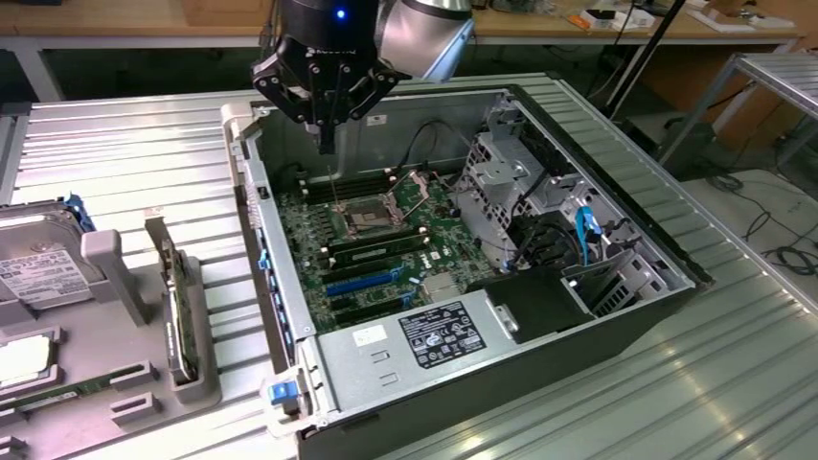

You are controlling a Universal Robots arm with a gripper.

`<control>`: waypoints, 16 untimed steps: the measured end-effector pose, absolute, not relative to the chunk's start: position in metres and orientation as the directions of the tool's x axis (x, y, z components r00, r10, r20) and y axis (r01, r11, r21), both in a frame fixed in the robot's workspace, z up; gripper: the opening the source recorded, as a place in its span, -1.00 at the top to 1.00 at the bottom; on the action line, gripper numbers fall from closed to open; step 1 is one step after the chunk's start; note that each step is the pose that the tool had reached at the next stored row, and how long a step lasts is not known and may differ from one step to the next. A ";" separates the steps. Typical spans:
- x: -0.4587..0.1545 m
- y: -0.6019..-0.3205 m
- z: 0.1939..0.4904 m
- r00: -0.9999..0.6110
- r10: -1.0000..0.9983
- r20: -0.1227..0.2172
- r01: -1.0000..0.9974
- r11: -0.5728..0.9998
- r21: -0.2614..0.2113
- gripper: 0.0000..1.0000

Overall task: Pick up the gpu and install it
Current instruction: 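Reach for the gpu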

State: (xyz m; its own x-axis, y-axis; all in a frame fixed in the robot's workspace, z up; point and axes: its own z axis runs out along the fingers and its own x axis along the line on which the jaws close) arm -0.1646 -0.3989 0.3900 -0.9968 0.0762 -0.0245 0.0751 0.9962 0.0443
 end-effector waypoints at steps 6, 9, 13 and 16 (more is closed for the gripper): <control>-0.168 -0.399 0.390 -0.997 0.076 -0.024 0.075 0.996 0.044 0.79; -0.170 -0.399 0.390 -0.997 0.076 -0.024 0.075 0.996 0.044 0.79; -0.173 -0.399 0.390 -0.997 0.076 -0.024 0.075 0.996 0.044 0.79; -0.177 -0.399 0.389 -0.997 0.076 -0.024 0.075 0.996 0.044 0.79</control>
